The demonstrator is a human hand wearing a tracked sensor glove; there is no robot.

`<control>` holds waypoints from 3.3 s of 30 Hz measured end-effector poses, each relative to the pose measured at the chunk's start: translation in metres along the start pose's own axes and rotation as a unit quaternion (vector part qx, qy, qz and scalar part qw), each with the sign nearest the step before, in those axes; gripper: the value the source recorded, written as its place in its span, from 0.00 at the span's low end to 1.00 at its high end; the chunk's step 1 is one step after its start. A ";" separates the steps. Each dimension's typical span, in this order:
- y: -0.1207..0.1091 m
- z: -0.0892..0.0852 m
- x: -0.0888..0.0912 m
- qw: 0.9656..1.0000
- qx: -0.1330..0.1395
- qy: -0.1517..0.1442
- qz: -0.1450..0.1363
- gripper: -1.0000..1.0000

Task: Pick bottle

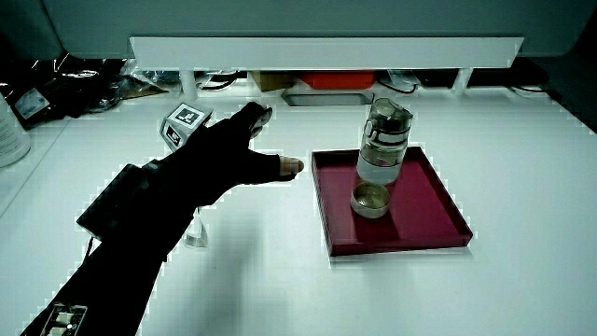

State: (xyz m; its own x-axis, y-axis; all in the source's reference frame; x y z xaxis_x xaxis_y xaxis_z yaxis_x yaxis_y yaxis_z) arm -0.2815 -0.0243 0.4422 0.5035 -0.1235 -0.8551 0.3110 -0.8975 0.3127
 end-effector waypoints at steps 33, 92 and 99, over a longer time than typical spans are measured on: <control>0.065 -0.116 0.001 0.997 -0.041 -0.041 0.054 0.50; 0.054 -0.145 -0.002 0.987 0.136 -0.062 0.058 1.00; 0.045 -0.118 0.012 0.988 0.139 -0.070 0.016 1.00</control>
State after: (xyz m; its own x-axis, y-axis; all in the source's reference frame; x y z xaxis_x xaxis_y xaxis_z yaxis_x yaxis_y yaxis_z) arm -0.1663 -0.0164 0.4947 0.3880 -0.1934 -0.9011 0.0543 -0.9712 0.2318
